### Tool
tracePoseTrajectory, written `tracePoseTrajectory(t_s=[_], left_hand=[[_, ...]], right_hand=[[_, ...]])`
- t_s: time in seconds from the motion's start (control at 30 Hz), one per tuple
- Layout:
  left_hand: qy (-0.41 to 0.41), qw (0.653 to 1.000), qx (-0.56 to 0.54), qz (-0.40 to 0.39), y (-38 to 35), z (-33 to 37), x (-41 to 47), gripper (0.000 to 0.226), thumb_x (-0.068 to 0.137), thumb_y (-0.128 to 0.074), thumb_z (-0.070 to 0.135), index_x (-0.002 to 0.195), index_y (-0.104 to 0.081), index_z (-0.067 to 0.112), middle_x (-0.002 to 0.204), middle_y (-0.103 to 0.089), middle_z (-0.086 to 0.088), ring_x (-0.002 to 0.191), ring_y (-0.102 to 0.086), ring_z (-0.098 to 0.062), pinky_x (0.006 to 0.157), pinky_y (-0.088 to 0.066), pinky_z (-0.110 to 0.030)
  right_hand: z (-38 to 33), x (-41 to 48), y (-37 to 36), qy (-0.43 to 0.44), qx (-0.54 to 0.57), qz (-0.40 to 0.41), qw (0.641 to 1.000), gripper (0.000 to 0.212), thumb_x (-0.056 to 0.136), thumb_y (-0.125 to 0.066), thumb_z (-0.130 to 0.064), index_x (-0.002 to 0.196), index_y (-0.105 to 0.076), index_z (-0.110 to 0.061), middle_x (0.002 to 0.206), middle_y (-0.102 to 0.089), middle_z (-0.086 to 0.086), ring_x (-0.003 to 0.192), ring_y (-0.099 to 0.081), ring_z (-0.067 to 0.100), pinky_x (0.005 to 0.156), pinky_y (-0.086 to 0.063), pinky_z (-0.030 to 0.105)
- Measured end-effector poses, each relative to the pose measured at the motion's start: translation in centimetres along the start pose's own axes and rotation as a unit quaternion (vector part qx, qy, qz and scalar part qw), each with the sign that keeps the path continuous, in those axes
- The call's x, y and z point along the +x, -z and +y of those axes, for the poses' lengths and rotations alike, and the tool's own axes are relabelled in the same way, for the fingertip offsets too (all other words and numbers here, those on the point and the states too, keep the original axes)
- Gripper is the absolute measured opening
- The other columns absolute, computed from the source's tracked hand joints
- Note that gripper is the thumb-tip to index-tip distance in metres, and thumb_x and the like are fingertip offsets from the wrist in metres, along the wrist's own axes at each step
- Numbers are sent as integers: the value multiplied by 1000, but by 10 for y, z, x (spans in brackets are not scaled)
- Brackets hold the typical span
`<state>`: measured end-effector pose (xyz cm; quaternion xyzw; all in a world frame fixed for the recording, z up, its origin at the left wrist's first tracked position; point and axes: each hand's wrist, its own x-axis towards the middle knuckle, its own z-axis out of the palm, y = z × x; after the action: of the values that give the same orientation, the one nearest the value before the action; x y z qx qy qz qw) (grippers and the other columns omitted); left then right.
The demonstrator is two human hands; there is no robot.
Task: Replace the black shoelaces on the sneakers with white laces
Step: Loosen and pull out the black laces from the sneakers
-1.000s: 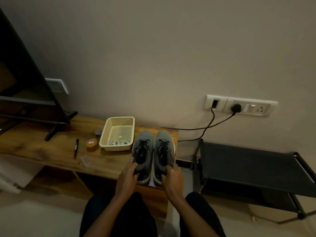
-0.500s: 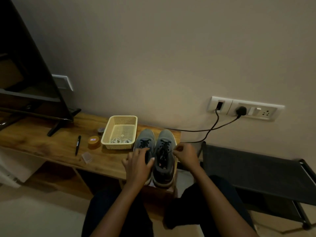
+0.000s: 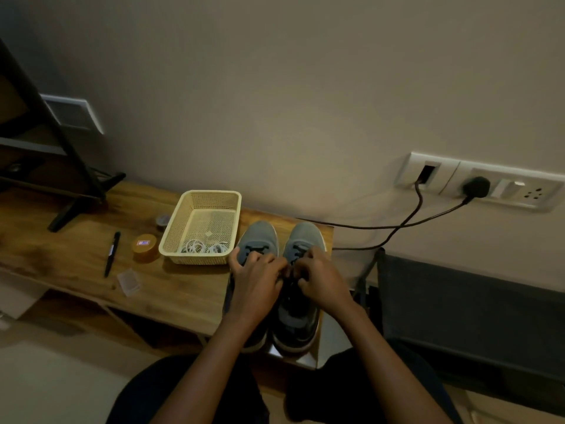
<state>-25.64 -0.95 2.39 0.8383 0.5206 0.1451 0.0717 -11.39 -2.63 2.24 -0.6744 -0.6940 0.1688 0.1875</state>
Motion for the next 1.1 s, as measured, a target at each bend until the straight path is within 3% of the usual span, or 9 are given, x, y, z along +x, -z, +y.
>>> tracePoseTrajectory(t_s=[0.17, 0.37, 0.57, 0.63, 0.77, 0.87, 0.9, 0.97, 1.1], left_hand=[[9, 996, -74, 52, -4, 2, 1, 5, 95, -45, 24, 97, -48, 27, 91, -49, 14, 102, -49, -12, 107, 0, -41], [-17, 999, 8, -46, -5, -3, 2, 28, 88, -54, 31, 115, -58, 39, 128, -45, 17, 123, -35, -12, 109, 3, -49], [20, 994, -96, 40, -4, -2, 3, 4, 92, -52, 27, 94, -53, 30, 99, -57, 15, 107, -47, -9, 107, 5, -37], [44, 984, -150, 80, -1, -1, 5, 5, 94, -48, 25, 92, -46, 29, 93, -57, 13, 100, -49, -9, 102, 1, -30], [91, 949, -265, 145, 5, 3, 10, 9, 98, -43, 28, 90, -46, 25, 81, -60, 7, 86, -52, -7, 92, -10, -21], [120, 907, -354, 192, 13, 5, 13, 16, 100, -39, 28, 87, -47, 32, 70, -62, 8, 76, -58, -9, 93, -26, -31], [128, 887, -392, 211, 19, 5, 14, 18, 100, -40, 26, 86, -47, 33, 67, -60, 10, 70, -60, -8, 89, -36, -36], [154, 827, -478, 251, 32, 5, 15, 19, 101, -38, 21, 88, -51, 27, 69, -59, 8, 56, -58, -3, 69, -49, -28], [239, 732, -555, 313, 54, -11, 17, 23, 102, -35, 20, 91, -54, 17, 72, -61, -1, 43, -53, -2, 49, -44, -15]], right_hand=[[0, 9, 4, -53, 75, 36, 995, 13, 81, -49, 1, 79, -56, -10, 89, -56, 7, 81, -52, 21, 69, -43, 34], [2, 7, 14, -57, 100, -14, 993, 23, 75, -53, 8, 91, -65, -4, 96, -52, 6, 87, -53, 21, 75, -48, 35], [7, 4, 11, -61, 82, 22, 995, 17, 78, -52, 8, 85, -62, -3, 93, -52, 7, 85, -53, 22, 75, -47, 36], [6, 4, 12, -84, 146, 49, 984, 15, 83, -51, 6, 81, -59, -7, 83, -54, 2, 78, -53, 18, 69, -45, 29], [3, 4, 20, -141, 374, 126, 908, 23, 88, -51, 5, 77, -54, -15, 80, -57, 3, 70, -53, 13, 63, -44, 22], [0, 0, 32, -148, 489, 182, 840, 20, 87, -52, 7, 79, -55, -11, 73, -59, 8, 57, -54, 9, 52, -42, 19], [0, -2, 36, -144, 525, 195, 816, 18, 88, -53, 6, 80, -55, -10, 70, -59, 8, 51, -52, 7, 47, -41, 18], [1, -6, 44, -139, 574, 231, 773, 14, 86, -59, 3, 82, -56, -11, 65, -56, 7, 48, -48, 8, 43, -38, 18], [5, -13, 57, -176, 639, 300, 686, 16, 82, -62, 4, 82, -57, -11, 61, -55, 3, 46, -46, 7, 42, -38, 18]])
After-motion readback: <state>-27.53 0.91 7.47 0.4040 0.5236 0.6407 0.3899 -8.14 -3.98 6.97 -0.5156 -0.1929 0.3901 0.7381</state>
